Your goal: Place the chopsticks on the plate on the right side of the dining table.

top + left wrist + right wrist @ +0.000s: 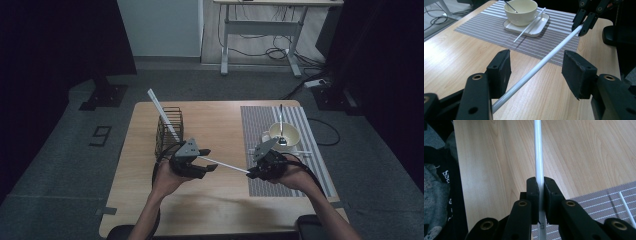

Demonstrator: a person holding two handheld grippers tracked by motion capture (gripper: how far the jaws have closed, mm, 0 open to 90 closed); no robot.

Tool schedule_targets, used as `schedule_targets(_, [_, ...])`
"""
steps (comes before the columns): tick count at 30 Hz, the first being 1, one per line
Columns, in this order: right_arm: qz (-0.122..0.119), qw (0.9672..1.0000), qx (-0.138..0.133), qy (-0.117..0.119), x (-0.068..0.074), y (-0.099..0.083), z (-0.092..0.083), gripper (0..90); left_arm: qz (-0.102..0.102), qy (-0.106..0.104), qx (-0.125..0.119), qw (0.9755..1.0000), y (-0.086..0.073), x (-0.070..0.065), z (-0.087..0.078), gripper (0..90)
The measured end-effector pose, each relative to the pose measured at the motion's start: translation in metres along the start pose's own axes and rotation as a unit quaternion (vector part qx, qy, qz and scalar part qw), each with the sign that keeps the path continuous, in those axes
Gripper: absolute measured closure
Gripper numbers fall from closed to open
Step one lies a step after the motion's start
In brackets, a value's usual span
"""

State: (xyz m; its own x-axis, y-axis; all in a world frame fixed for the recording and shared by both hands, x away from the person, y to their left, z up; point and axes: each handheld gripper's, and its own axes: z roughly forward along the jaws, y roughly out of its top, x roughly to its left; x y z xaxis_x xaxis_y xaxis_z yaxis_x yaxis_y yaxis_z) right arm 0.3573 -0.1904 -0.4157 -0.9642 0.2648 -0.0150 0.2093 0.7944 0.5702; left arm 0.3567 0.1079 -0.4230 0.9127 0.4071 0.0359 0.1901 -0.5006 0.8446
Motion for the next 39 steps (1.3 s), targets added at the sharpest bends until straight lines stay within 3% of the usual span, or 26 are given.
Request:
schedule_targets(9, [0.013,0.9996,0.017,-0.020,-0.004,-0.013,-0.008,83.5,-0.011,0.016,-0.009,0.9998,-0.001,0.004,-0.007,34.1])
schedule_targets(19, [0.048,0.9971,0.008,-0.058,-0.015,-0.027,-0.021,83.5,-0.012,0.022,-0.009,0.9997,-0.002,0.000,-0.005,27.3])
schedule_targets(28, [0.068,0.9948,0.005,-0.076,-0.025,-0.034,-0.026,83.4,-0.020,0.025,-0.012,0.9994,-0.004,-0.004,-0.003,17.3])
schedule_targets(30, [0.072,0.9939,0.008,-0.082,-0.030,-0.037,-0.027,83.4,-0.022,0.033,-0.009,0.9992,-0.005,-0.008,-0.001,15.6])
schedule_targets(39, [0.088,0.9912,0.015,-0.098,-0.042,-0.046,-0.031,83.3,-0.045,0.029,-0.013,0.9984,-0.022,-0.017,0.006,13.8])
